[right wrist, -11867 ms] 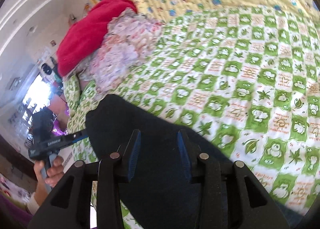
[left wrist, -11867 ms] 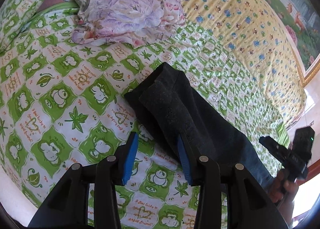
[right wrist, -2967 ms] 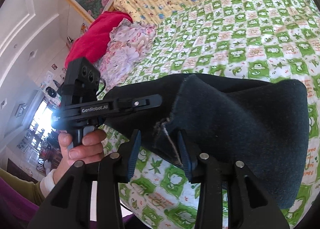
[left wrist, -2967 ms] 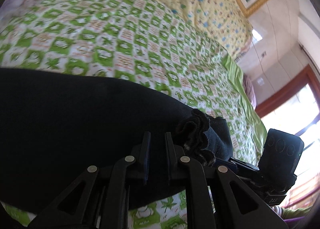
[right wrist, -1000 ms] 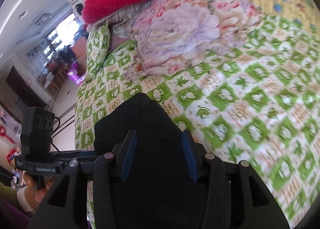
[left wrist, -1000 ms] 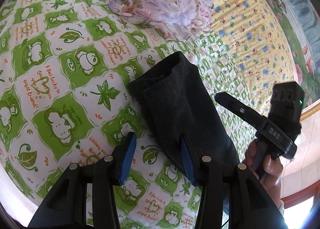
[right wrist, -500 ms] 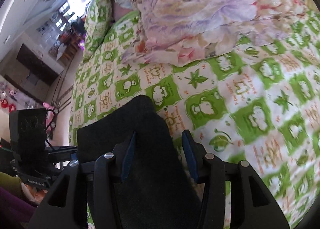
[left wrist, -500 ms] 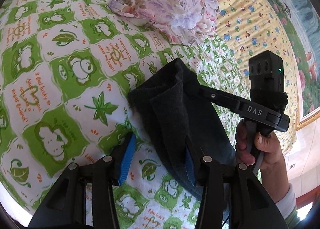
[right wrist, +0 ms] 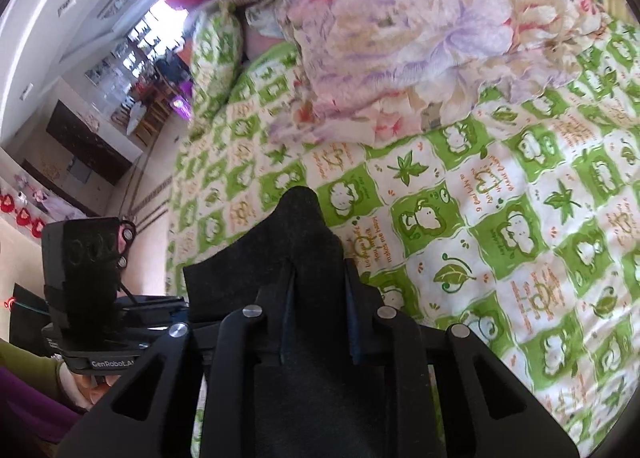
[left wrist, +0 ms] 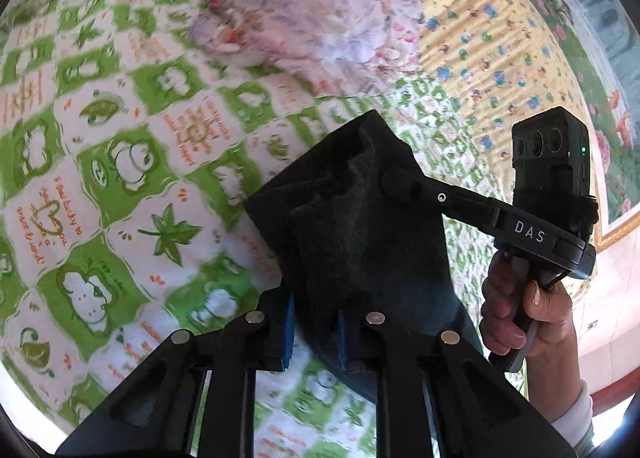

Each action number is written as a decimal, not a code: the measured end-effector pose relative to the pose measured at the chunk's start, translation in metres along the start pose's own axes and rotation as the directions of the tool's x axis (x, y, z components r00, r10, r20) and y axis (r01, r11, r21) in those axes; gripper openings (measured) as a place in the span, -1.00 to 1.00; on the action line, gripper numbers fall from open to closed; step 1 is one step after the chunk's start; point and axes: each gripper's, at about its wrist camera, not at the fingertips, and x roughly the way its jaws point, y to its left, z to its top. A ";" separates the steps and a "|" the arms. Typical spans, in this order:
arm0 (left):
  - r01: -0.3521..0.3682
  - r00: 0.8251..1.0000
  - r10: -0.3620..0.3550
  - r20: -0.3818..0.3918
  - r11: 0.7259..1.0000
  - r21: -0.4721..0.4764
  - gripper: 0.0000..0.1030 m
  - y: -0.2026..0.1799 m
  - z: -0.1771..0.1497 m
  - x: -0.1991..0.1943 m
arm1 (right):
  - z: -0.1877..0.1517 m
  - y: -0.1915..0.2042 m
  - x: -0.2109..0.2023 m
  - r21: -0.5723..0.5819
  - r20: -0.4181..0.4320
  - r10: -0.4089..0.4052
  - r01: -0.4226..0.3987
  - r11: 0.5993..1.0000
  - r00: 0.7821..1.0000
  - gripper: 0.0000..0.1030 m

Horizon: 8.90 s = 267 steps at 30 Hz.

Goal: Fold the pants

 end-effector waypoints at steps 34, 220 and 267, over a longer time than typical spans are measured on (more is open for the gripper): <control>0.168 0.986 -0.141 -0.091 0.818 0.550 -0.72 -0.228 -0.114 -0.033 | -0.204 -0.024 -0.227 0.161 0.519 0.001 -0.098 0.982 0.855 -0.60; 0.063 0.998 -0.038 -0.058 0.843 0.534 -0.50 -0.175 -0.075 0.010 | -0.315 0.025 -0.216 0.643 0.447 -0.501 0.123 0.756 0.741 -0.10; -0.172 0.985 0.164 0.057 0.874 0.455 0.36 -0.111 -0.019 0.055 | -0.209 -0.072 -0.152 0.534 0.329 -0.425 0.205 0.820 0.843 0.45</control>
